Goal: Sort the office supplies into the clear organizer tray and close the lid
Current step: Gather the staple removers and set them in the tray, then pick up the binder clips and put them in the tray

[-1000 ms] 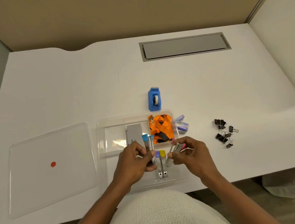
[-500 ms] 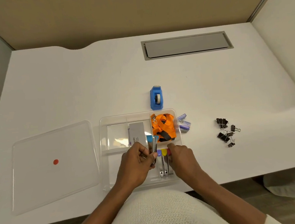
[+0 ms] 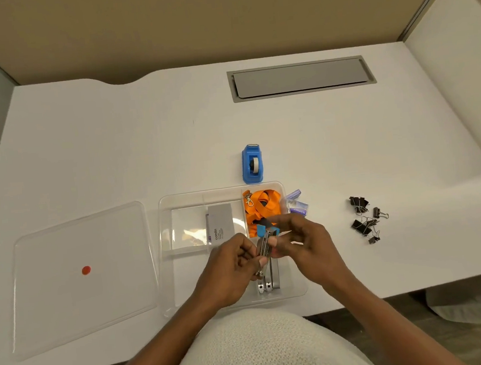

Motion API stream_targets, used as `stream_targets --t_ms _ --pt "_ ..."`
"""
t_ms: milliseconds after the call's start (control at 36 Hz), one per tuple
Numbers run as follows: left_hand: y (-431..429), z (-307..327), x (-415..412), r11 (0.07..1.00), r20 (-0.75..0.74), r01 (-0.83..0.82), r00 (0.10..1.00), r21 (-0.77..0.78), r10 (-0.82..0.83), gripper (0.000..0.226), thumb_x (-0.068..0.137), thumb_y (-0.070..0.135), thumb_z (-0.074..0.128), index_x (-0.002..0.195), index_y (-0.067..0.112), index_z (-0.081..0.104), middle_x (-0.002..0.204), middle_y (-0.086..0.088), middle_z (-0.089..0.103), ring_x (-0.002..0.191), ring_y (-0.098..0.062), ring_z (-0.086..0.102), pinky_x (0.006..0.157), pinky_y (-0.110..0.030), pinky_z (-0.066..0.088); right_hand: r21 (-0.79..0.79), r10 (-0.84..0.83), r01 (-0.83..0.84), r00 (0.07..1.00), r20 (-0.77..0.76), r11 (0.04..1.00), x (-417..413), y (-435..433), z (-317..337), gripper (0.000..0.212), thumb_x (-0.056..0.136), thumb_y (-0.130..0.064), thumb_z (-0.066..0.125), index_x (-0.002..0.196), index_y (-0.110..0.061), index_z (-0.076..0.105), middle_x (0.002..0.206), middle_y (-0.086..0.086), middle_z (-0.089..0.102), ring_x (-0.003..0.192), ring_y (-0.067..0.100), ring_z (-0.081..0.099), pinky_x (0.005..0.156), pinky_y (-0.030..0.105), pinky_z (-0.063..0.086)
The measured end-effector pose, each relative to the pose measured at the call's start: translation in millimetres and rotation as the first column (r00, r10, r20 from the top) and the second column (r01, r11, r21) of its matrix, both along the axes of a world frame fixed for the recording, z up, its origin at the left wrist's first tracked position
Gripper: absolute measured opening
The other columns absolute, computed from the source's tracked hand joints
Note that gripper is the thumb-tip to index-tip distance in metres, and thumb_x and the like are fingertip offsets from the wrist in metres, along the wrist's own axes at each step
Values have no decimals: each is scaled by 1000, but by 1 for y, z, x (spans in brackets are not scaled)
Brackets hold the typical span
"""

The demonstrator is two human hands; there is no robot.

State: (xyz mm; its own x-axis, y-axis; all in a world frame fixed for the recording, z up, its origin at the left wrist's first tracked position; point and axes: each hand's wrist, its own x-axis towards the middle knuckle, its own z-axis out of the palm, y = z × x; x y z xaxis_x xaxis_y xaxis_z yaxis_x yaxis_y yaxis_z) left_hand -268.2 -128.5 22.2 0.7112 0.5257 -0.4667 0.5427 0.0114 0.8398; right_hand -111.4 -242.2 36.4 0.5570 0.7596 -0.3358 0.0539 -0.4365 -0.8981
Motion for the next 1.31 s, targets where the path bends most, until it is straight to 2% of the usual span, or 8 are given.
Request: stream_targets --t_ms 139,306,444,667,806,917,1194,1306 --pt "4 5 9 998 24 34 999 -52 -33 13 89 16 80 95 11 69 90 -4 79 77 -17 79 74 -43 67 50 -160 167 979 -127 985 3 -5 6 21 87 -7 79 107 -14 78 96 1 80 79 21 78 77 44 66" --pt "-3 -9 9 953 -141 82 989 292 -42 22 87 47 78 79 27 76 72 13 76 65 -4 73 74 -37 65 -58 -99 112 975 197 992 13 -16 0 18 82 -25 85 98 -25 78 83 -4 78 66 16 74 72 37 65" --pt "0 -20 6 908 -321 89 945 410 53 34 85 59 74 73 27 65 68 12 68 75 -11 69 74 -32 59 -226 116 22 807 579 974 5 -15 -4 17 84 -30 84 97 -25 75 91 -9 71 69 6 65 65 20 54" --pt "-5 -32 9 960 -378 49 924 276 62 26 83 41 83 66 25 71 67 11 74 67 -9 72 72 -39 64 -635 547 -77 593 591 769 -24 0 -25 35 63 -16 97 89 -11 74 77 10 66 50 26 63 48 26 32" --pt "-6 -33 9 973 -383 0 919 232 91 25 81 43 84 65 27 72 66 12 74 66 -11 74 73 -41 64 -709 646 -134 553 526 692 -23 12 -29 28 97 -20 69 123 -10 66 114 15 68 97 29 69 79 34 53" --pt "-6 -31 8 974 -398 -26 910 226 117 27 79 47 85 65 27 72 65 12 74 66 -13 74 73 -42 64 -745 712 -208 533 458 634 -21 18 -33 24 101 -21 64 122 -9 64 119 14 69 104 28 68 88 34 53" --pt "-14 -24 19 815 -574 332 819 475 0 47 83 70 66 100 27 69 102 2 76 84 -19 72 71 -33 60 -564 473 -110 687 552 818 1 -11 -25 35 96 -17 70 130 -14 65 121 8 69 98 26 69 86 31 55" --pt "-13 -12 16 709 -605 446 796 547 -34 47 91 65 59 118 27 66 110 2 74 92 -18 73 74 -30 60 -343 130 124 766 630 931 25 -25 -13 16 96 -30 70 108 -21 75 101 -3 75 75 13 68 71 30 57"
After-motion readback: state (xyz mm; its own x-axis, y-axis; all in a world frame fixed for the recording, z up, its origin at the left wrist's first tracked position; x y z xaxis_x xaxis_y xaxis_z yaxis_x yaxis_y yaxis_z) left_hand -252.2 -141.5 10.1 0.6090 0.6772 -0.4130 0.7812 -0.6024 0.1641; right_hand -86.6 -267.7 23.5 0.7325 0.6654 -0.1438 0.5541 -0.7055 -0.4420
